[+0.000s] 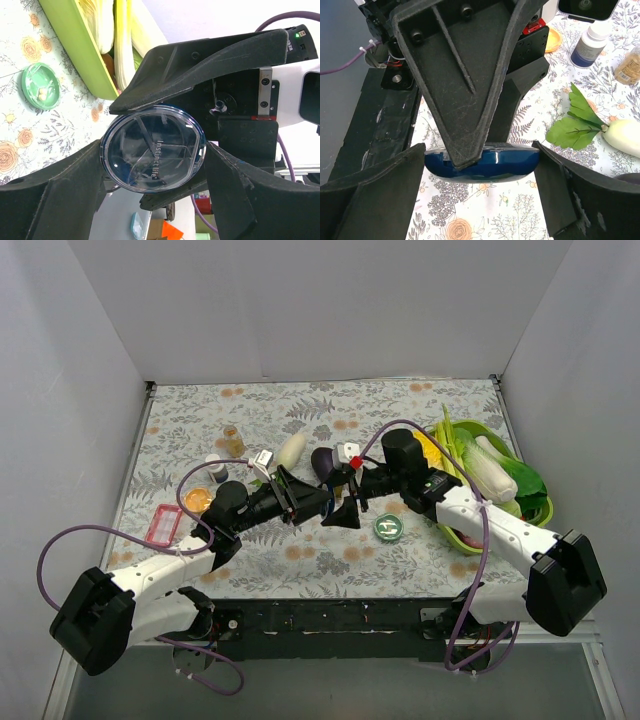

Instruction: Sort the pills into containers

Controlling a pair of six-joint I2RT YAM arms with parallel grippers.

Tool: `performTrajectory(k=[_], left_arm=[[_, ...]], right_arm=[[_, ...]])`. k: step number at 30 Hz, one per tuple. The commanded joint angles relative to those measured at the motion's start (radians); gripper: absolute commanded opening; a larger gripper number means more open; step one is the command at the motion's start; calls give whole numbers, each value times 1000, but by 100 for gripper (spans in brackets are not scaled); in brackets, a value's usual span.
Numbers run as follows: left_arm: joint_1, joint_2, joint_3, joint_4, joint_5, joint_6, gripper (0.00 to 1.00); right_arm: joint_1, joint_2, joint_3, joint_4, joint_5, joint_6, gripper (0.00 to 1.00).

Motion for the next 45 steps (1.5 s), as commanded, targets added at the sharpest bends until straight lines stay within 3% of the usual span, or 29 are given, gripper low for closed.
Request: performTrajectory(k=[1, 4, 7, 8, 11, 13, 17, 24, 32, 37, 45], left_arm=[[-5, -24, 11, 41, -18, -347, 29], [-5, -27, 7, 41, -22, -355, 29], [-5, -34, 9, 41, -28, -358, 30], [-5, -36, 9, 39, -29, -361, 30], [-6, -50, 11, 32, -37, -361, 33], [-6, -69, 7, 27, -42, -358, 38], [-5, -125, 3, -7, -68, -332, 70], [-3, -234, 12, -117, -98, -241, 98], [-2, -363, 40, -333, -94, -65, 98], [0, -416, 20, -404, -95, -83, 98], [-6, -265, 147, -501, -74, -132, 98]], right_arm=[[7, 10, 27, 58, -22, 15, 90], [7, 13, 27, 59, -25, 15, 83], [8, 15, 27, 55, -19, 12, 69], [8, 15, 27, 53, -20, 12, 54], [8, 12, 31, 47, -20, 15, 36], [8, 6, 33, 46, -26, 20, 33], [8, -4, 45, 32, -57, 43, 27], [5, 7, 132, -80, -143, 67, 23], [-3, 24, 189, -146, -267, 136, 21], [-1, 35, 214, -194, -243, 88, 20], [27, 55, 221, -272, -119, -47, 18]])
